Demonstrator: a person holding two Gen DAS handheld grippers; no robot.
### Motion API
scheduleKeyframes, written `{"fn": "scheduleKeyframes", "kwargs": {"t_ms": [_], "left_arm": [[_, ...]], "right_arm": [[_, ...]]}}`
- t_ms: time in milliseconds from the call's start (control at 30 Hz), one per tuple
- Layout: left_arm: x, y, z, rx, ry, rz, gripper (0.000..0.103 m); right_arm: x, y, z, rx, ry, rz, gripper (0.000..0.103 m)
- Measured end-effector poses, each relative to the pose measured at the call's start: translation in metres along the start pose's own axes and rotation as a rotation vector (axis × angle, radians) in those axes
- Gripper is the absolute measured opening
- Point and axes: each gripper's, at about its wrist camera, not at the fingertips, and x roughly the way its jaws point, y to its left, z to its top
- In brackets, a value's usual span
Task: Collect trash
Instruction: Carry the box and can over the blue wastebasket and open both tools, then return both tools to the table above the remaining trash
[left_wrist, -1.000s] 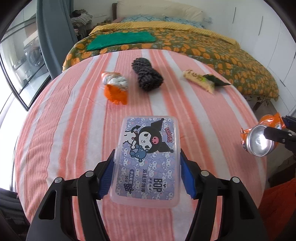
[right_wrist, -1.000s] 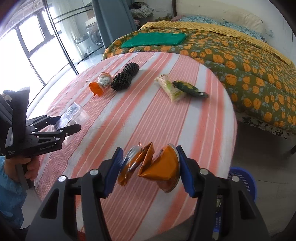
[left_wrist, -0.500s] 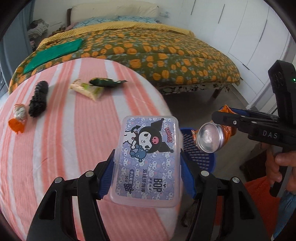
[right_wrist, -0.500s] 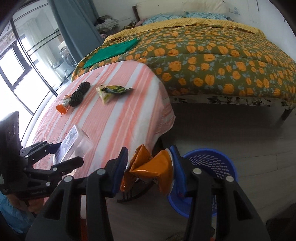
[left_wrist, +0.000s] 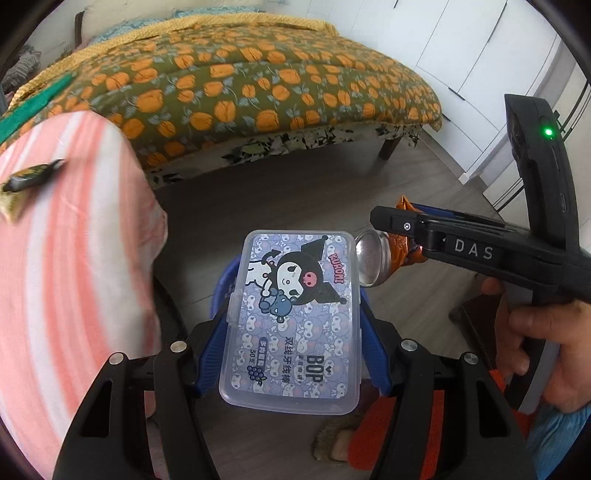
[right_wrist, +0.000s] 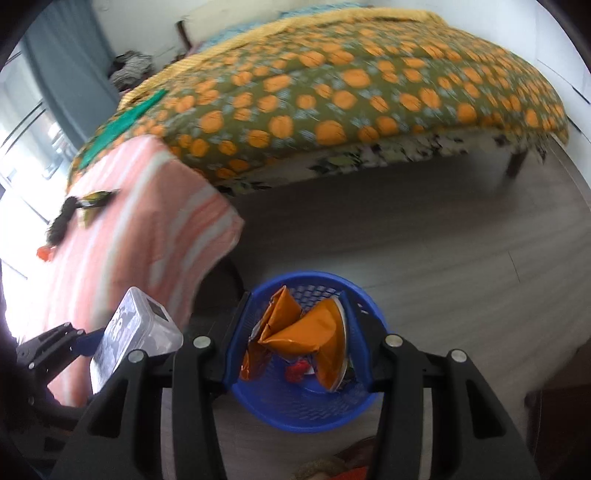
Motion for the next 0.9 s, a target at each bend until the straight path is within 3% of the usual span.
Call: {"fn": "scheduleKeyframes", "kwargs": {"t_ms": [333,367,400,433,500,667,900], "left_arm": [[0.086,-0.007,0.001,-0.019,0.049,0.019,0.063],[0.093,-0.006,0.001,-0.022,0.048,0.014,0.066],[0.099,-0.004,0.002,-0.023,0.047,0.014,0.078],[0.104,-0.004,0.002,-0.024,0.045,0.031,0.082],[0.107,-0.005,0.004,-0.017,0.039,0.055,0.084],[0.088,-0.008,0.003,0.006,0.006,0.056,0.088],[0.014,-0.008,-0.01,-0.014,-0.097,-0.017,0.092]], "right_arm": [[0.043,-0.055,-0.007,0.146,0.054,0.033,0.05],[0.047,-0.058,-0.007,0.16,0.058,0.04,0.056],[0.05,-0.061,-0.007,0.177,0.061,0.044,0.066],[0.051,-0.063,-0.007,0.194,0.058,0.047,0.079],[0.05,-0.066,-0.006,0.223,0.047,0.048,0.079],[0.035,-0.062,-0.002,0.22,-0.007,0.021,0.08],[0.002,-0.05,-0.002,0.188,-0.131,-0.083,0.087]]}}
